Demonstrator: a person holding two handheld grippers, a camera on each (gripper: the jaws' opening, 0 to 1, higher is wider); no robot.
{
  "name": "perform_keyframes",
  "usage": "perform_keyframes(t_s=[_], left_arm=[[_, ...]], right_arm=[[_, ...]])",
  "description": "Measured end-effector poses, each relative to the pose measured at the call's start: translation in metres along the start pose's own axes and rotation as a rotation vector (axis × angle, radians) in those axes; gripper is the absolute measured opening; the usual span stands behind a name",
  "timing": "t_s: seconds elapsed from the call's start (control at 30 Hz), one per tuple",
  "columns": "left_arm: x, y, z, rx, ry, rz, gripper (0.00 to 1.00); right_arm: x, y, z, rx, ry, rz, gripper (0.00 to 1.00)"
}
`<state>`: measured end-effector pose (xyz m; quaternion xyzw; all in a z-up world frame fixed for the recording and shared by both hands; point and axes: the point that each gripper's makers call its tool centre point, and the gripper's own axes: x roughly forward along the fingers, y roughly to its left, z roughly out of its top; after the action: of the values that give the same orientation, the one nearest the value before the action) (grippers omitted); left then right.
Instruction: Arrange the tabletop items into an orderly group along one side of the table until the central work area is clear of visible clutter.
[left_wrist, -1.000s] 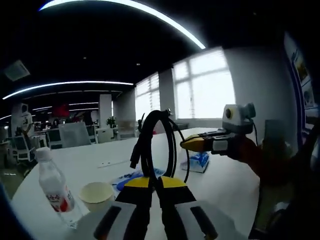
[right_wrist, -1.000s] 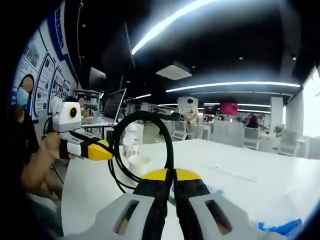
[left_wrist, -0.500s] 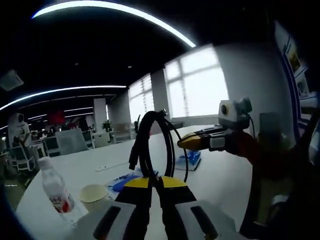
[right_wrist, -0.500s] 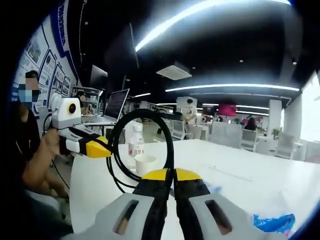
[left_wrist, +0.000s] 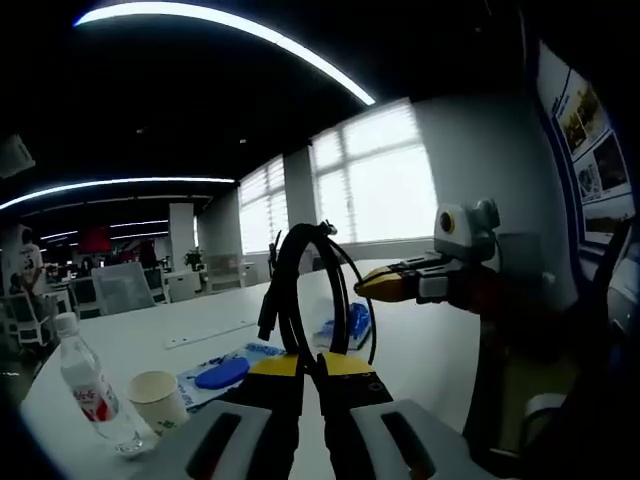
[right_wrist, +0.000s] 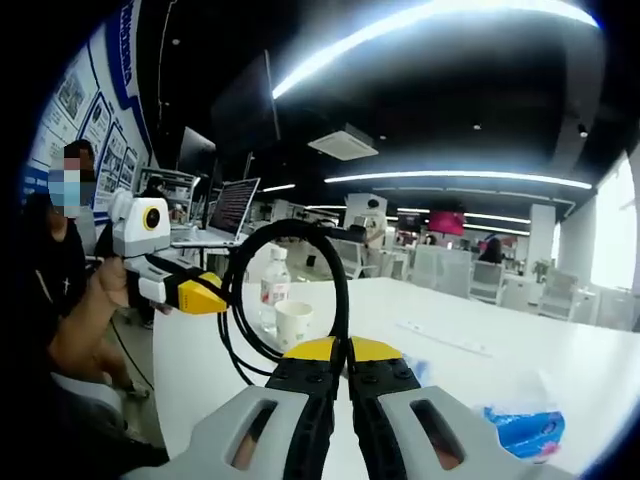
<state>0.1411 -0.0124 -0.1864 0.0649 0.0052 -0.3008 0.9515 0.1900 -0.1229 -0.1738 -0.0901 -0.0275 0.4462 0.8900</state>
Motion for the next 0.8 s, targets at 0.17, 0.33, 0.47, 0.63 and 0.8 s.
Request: perform_keyframes(t_s=[0.17,0.33,0.47,0.63,0.8], left_arm=[[0.003,-0.012,0.0,0.018,0.0,-0.025,0.04],[0.006,-0.022,0.001,0.022,0.008,-0.045,0.04],[0.01,-0.026,0.002,0.028,0.005,-0.05,0.04],[0.015,-0.035,0.005,0.044,0.002,-0.068,0.04],[0.023,-0.046,0.004,0.047,0.003,-0.094,0.04]], right_arm=[[-0.013,-0.002,-0.004,0.007,0.002,-0.016,0.01],[-0.027,-0.003,-0.004,0.017,0.003,-0.03,0.01],[-0.036,-0.003,-0.003,0.008,0.006,-0.043,0.01],[-0.048,-0.006,-0.004,0.008,0.008,-0.063,0.01],[-0.062,-0.011,-0.009,0.009,0.017,-0.09,0.01]])
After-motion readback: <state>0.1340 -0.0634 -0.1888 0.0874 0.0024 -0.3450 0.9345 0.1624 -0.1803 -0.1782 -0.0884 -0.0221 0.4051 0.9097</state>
